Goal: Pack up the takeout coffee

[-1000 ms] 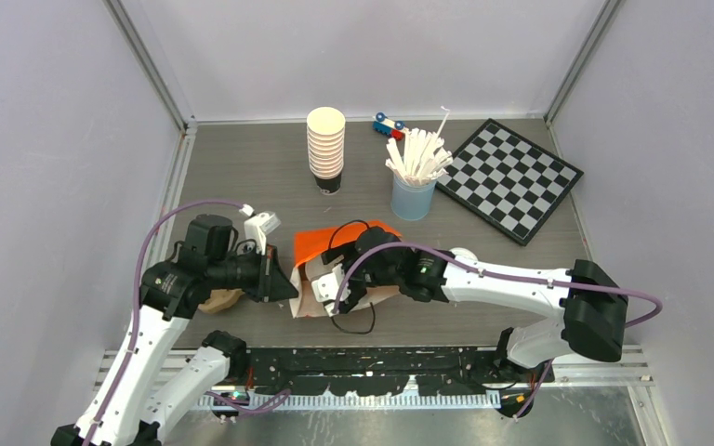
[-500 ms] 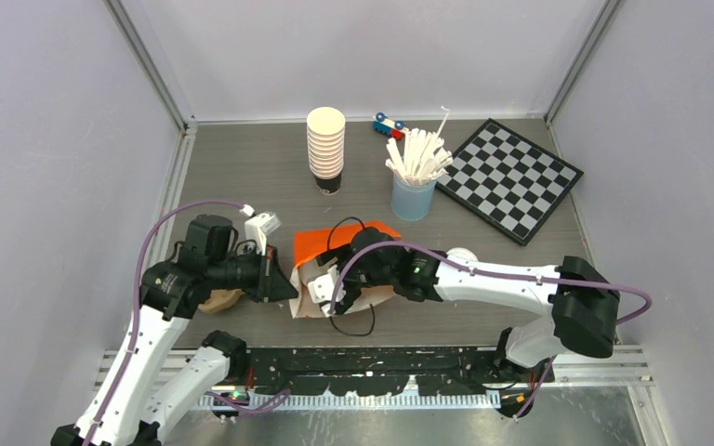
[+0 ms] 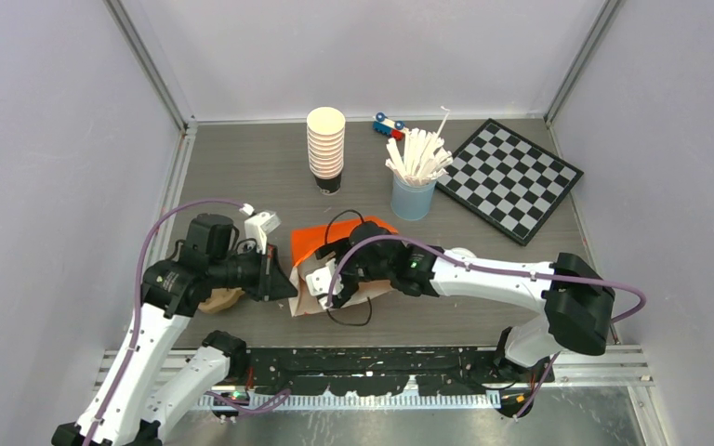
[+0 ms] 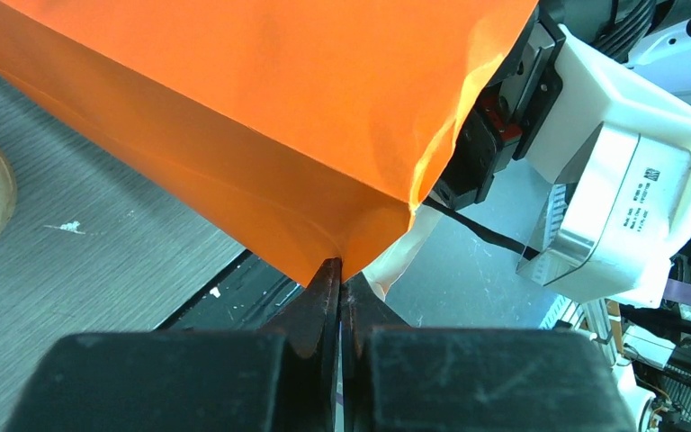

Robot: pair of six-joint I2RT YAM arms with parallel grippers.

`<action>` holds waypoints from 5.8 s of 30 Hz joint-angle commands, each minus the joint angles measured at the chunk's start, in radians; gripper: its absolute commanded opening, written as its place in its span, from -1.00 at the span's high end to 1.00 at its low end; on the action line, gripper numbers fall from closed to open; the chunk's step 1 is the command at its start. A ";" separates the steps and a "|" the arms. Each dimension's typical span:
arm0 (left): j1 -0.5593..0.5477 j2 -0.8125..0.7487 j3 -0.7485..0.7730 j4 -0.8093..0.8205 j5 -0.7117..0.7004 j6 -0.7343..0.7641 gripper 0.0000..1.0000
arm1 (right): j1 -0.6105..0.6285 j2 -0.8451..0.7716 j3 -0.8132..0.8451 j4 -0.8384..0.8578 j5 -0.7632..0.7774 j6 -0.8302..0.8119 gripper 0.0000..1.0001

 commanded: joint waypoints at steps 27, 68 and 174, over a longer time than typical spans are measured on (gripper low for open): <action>0.004 0.001 0.019 -0.025 -0.026 0.005 1.00 | -0.017 -0.002 0.059 -0.132 0.030 -0.007 -0.36; 0.004 0.001 0.029 -0.029 -0.070 -0.022 1.00 | -0.021 0.017 0.004 0.130 -0.014 0.019 -0.33; 0.004 0.036 0.047 -0.011 -0.086 -0.023 1.00 | -0.039 0.036 0.128 -0.022 0.021 0.134 -0.57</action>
